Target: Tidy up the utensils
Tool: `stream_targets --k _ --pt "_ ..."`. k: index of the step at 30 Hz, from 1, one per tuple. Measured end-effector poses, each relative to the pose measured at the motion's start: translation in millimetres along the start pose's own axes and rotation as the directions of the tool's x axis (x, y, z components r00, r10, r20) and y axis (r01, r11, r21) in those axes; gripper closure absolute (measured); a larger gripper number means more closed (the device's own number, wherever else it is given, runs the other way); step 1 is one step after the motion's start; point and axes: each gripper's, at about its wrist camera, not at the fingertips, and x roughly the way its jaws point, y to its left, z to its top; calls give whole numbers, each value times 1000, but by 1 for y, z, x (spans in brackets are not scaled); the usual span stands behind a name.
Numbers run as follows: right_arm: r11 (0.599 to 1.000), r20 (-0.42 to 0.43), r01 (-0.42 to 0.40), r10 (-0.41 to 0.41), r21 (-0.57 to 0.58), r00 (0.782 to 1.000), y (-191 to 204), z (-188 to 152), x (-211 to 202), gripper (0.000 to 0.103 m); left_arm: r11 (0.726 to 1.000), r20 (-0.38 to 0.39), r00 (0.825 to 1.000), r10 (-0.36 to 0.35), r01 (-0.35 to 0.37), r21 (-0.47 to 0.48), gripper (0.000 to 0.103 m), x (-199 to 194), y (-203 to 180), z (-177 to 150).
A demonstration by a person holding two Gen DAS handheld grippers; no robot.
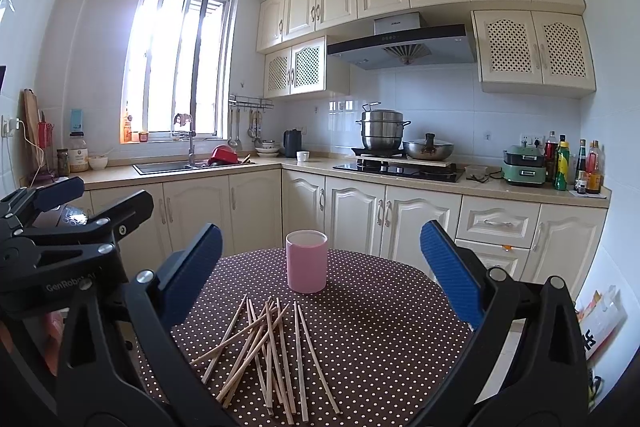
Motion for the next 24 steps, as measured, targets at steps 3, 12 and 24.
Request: stream_targets --k 3,12,24 --pt "1000 -3 -1 1 1 1000 0 0 1 6 1000 -2 1000 1 -1 0 4 1 0 -1" --pt "1000 -10 -3 3 5 1000 -2 0 3 6 1000 -6 1000 2 -2 0 4 2 -1 -4" --pt "1000 -33 -10 10 13 999 -3 -1 12 6 1000 -34 999 2 -2 5 4 11 -4 -3"
